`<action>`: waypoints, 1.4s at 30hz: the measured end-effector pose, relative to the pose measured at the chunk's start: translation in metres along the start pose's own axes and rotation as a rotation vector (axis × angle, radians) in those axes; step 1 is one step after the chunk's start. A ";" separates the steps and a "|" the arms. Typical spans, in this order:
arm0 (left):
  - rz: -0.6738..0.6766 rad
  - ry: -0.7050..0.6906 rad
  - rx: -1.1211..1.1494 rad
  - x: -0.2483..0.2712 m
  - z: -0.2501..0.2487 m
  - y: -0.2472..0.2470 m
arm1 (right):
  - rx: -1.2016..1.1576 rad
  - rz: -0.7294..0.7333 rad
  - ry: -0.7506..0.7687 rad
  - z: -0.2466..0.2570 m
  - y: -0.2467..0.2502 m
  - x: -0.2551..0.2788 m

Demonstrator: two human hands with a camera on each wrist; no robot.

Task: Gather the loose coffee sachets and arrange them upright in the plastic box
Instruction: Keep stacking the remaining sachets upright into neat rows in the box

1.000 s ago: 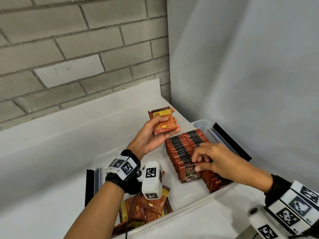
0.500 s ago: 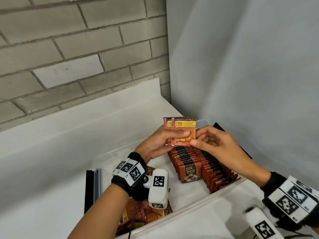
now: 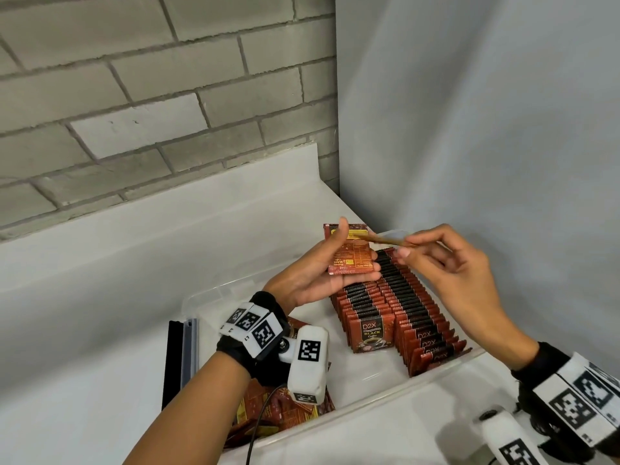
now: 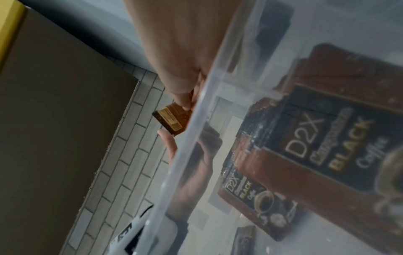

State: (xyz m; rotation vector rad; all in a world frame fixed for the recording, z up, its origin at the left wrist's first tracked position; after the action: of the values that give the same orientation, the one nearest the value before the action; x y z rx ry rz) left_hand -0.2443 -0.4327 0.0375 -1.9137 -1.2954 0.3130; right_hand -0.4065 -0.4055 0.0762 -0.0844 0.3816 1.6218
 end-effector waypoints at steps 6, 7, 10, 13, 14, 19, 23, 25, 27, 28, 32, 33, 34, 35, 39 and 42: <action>0.017 -0.028 0.054 0.001 -0.002 -0.002 | 0.063 0.014 0.084 -0.005 -0.001 -0.002; 0.024 -0.044 0.034 0.001 -0.003 -0.002 | 0.070 0.033 0.091 -0.006 -0.003 -0.001; 0.022 -0.071 -0.027 0.001 -0.004 -0.001 | 0.077 0.077 0.085 -0.009 -0.007 -0.001; 0.028 -0.087 -0.041 0.002 -0.007 0.000 | 0.068 0.090 0.038 -0.007 -0.008 -0.001; 0.031 -0.091 -0.046 0.002 -0.007 0.000 | 0.067 0.086 0.016 -0.006 -0.007 -0.001; 0.019 -0.081 -0.124 0.003 -0.006 0.003 | 0.057 0.064 -0.065 -0.005 -0.004 -0.001; 0.027 -0.068 -0.156 0.002 -0.005 0.003 | 0.017 0.093 -0.092 -0.007 -0.005 -0.002; 0.049 -0.077 -0.126 0.003 -0.007 0.000 | 0.021 0.119 -0.116 -0.009 -0.006 -0.001; 0.064 -0.089 -0.066 0.005 -0.010 -0.002 | 0.047 0.142 -0.132 -0.010 -0.007 -0.001; 0.056 -0.104 -0.044 0.005 -0.013 -0.001 | 0.063 0.168 -0.132 -0.010 -0.008 -0.001; -0.018 -0.180 0.040 0.007 -0.025 0.008 | 0.173 0.401 -0.094 -0.006 -0.015 0.003; -0.043 -0.196 0.054 0.007 -0.028 0.011 | 0.236 0.480 -0.067 -0.006 -0.018 0.006; -0.065 -0.208 0.056 0.008 -0.029 0.013 | 0.305 0.545 -0.031 -0.006 -0.021 0.010; -0.077 -0.214 0.057 0.008 -0.030 0.013 | 0.371 0.586 0.009 -0.007 -0.022 0.013; -0.104 -0.219 0.049 0.008 -0.030 0.015 | 0.604 0.619 0.172 -0.007 -0.028 0.017; -0.110 -0.213 0.048 0.007 -0.029 0.014 | 0.711 0.657 0.284 -0.010 -0.035 0.019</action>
State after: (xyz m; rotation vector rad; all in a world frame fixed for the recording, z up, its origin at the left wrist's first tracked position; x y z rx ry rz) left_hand -0.2141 -0.4425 0.0482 -1.7980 -1.5122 0.4980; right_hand -0.3754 -0.3890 0.0549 0.3917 1.2854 2.0166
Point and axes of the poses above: each hand's wrist, its own x-axis away from the middle knuckle, its own y-axis out of the back of the hand, z = x × y, the point moved 6 cm from there along -x, towards the middle knuckle, and after that the axes turned 12 degrees about x, right-handed, at the moved point
